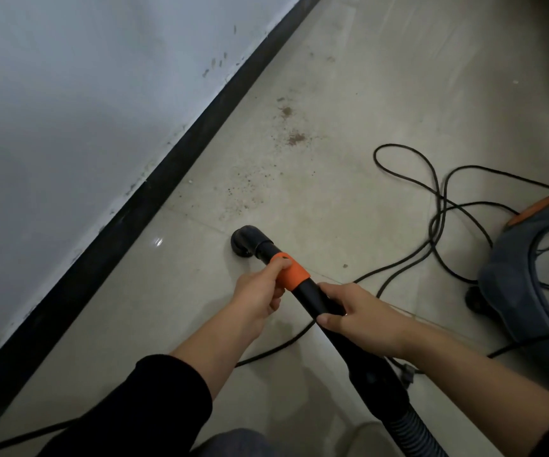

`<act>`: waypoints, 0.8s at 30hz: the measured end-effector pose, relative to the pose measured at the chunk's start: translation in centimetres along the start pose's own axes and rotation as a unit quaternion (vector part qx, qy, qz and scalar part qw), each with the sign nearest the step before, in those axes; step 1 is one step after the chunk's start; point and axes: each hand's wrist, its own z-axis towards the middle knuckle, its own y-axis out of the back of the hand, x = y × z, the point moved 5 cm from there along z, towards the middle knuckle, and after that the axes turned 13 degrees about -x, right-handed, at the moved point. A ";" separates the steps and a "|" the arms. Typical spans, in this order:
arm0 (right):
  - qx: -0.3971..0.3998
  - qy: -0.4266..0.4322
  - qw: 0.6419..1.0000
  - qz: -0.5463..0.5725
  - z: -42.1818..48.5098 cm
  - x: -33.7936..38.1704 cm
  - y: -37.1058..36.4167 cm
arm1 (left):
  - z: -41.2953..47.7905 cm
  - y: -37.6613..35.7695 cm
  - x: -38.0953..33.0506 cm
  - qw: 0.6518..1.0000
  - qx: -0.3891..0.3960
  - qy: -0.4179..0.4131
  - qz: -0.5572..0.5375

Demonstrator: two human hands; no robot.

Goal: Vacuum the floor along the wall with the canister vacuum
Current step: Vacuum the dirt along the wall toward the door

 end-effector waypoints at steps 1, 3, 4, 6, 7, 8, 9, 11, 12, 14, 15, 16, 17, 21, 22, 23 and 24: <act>0.000 0.002 1.000 -0.003 0.1 0.2 -0.2 | 0.0 0.3 0.0 1.000 -0.004 0.001 -0.005; -0.005 0.010 1.000 -0.014 0.2 0.6 -0.6 | 0.2 0.8 -0.1 1.000 -0.013 0.002 -0.015; -0.008 0.012 1.000 -0.020 0.4 0.8 -0.8 | 0.3 1.0 -0.2 1.000 -0.018 0.002 -0.019; -0.013 0.016 0.999 -0.031 0.7 1.2 -1.1 | 0.6 1.3 -0.4 0.999 -0.027 -0.001 -0.027; -0.015 0.019 0.999 -0.035 0.9 1.4 -1.2 | 0.7 1.5 -0.5 0.999 -0.032 -0.004 -0.030; -0.017 0.022 0.999 -0.040 1.1 1.7 -1.3 | 0.8 1.6 -0.7 0.999 -0.038 -0.005 -0.032; -0.019 0.023 0.999 -0.045 1.4 1.9 -1.4 | 0.9 1.8 -0.9 0.998 -0.043 -0.007 -0.035; -0.022 0.027 0.998 -0.054 2.0 2.4 -1.5 | 1.2 2.0 -1.4 0.998 -0.055 -0.012 -0.041; -0.024 0.027 0.998 -0.060 2.3 2.6 -1.5 | 1.4 2.2 -1.7 0.997 -0.061 -0.014 -0.044; -0.024 0.028 0.997 -0.071 3.0 3.1 -1.5 | 1.6 2.4 -2.1 0.996 -0.069 -0.016 -0.049; -0.022 0.029 0.996 -0.078 3.3 3.4 -1.5 | 1.6 2.5 -2.3 0.996 -0.073 -0.016 -0.051; -0.018 0.030 0.996 -0.087 3.6 3.7 -1.5 | 1.7 2.6 -2.5 0.995 -0.078 -0.014 -0.055; -0.016 0.030 0.995 -0.096 3.9 4.0 -1.5 | 1.8 2.7 -2.6 0.995 -0.082 -0.012 -0.058; -0.004 0.024 0.991 -0.130 5.0 4.6 -1.3 | 2.3 2.4 -3.5 0.995 -0.082 -0.002 -0.057; 0.000 0.020 0.990 -0.139 5.2 4.6 -1.2 | 2.4 2.1 -3.7 0.995 -0.081 0.001 -0.054; 0.003 0.015 0.989 -0.147 5.5 4.5 -1.0 | 2.4 1.8 -4.0 0.995 -0.081 0.003 -0.049; 0.005 0.008 0.988 -0.152 5.7 4.4 -0.8 | 2.4 1.4 -4.2 0.996 -0.082 0.005 -0.044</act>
